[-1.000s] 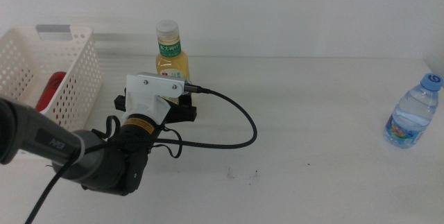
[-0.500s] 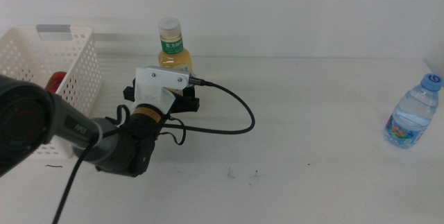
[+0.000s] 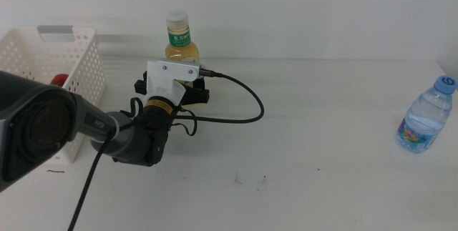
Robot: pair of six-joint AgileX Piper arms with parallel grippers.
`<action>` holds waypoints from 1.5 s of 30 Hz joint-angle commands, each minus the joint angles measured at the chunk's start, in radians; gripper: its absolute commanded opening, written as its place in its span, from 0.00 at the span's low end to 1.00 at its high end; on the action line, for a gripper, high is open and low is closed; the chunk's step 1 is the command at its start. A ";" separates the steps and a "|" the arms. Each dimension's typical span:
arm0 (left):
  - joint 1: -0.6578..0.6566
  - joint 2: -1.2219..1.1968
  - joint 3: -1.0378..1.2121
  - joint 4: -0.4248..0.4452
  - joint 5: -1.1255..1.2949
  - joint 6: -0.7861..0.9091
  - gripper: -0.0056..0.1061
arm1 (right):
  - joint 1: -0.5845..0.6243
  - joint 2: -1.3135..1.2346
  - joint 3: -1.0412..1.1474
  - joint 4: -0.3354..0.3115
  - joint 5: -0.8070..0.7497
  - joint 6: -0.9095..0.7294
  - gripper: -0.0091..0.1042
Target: Use arms to grab the bottles and put them into the dustbin to the left of the table.
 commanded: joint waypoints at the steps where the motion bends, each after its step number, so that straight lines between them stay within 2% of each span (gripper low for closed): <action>1: 0.002 0.007 -0.020 -0.001 0.009 -0.005 0.89 | -0.007 -0.004 0.004 -0.004 -0.010 -0.004 0.82; 9: 0.002 0.008 -0.032 0.003 0.022 0.029 0.89 | -0.007 -0.004 0.004 -0.004 -0.010 -0.004 0.82; 13: 0.002 0.008 -0.032 0.030 0.046 -0.037 0.89 | -0.007 -0.004 0.004 -0.004 -0.010 -0.004 0.82; 22: 0.019 0.008 -0.032 0.035 0.038 -0.053 0.89 | -0.007 -0.004 0.004 -0.004 -0.010 -0.004 0.82; 29: 0.062 0.008 -0.036 0.148 0.047 -0.124 0.89 | -0.007 -0.004 0.004 -0.004 -0.010 -0.004 0.82; 32: 0.071 0.008 -0.053 0.170 0.085 -0.126 0.89 | -0.007 -0.004 0.004 -0.004 -0.010 -0.004 0.82; 45: 0.082 0.031 -0.168 0.189 0.203 -0.134 0.89 | -0.007 -0.004 0.004 -0.004 -0.010 -0.004 0.82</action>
